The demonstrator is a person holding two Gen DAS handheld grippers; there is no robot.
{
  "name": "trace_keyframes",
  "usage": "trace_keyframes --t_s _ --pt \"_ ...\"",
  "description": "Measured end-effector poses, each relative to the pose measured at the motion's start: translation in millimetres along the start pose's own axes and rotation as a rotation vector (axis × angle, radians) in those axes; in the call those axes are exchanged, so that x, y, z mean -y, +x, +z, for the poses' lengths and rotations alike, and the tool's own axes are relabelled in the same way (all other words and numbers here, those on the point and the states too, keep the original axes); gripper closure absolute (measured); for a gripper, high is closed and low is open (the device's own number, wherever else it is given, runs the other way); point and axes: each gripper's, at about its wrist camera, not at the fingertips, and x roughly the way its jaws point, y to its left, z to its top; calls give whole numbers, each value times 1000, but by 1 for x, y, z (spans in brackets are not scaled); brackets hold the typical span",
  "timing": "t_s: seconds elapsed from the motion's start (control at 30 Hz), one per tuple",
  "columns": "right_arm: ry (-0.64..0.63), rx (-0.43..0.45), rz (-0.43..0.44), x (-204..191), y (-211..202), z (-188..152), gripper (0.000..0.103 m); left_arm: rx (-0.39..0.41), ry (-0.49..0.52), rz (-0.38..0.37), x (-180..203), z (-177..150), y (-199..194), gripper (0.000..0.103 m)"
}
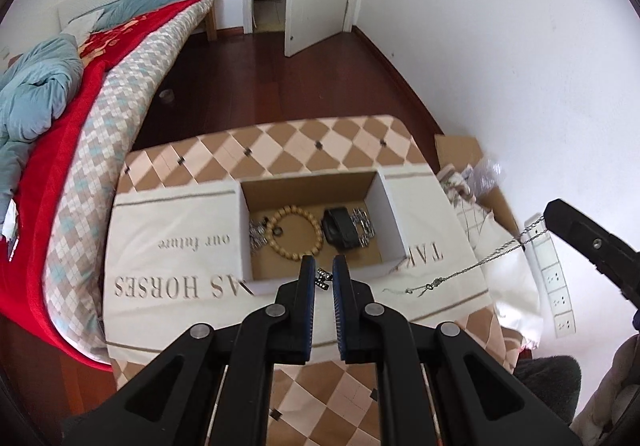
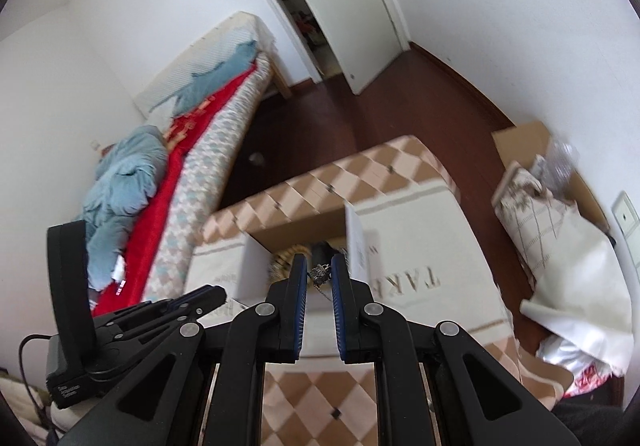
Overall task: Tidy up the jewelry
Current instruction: 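Carry the necklace and earring into the white box and open both tools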
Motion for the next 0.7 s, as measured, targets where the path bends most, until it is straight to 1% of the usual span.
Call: trace_keyframes --t_s 0.17,0.3,0.47,0.7 --pt "-75 28 49 -35 4 37 90 37 -14 27 -19 29 -9 97" --pt "-123 25 46 -52 23 59 90 27 -25 42 -32 45 2 97" --pt "-144 -39 38 -59 65 72 90 -22 -36 57 -46 47 31 97" --pt "-144 -152 53 -63 129 76 90 -107 -67 66 -63 37 74 97"
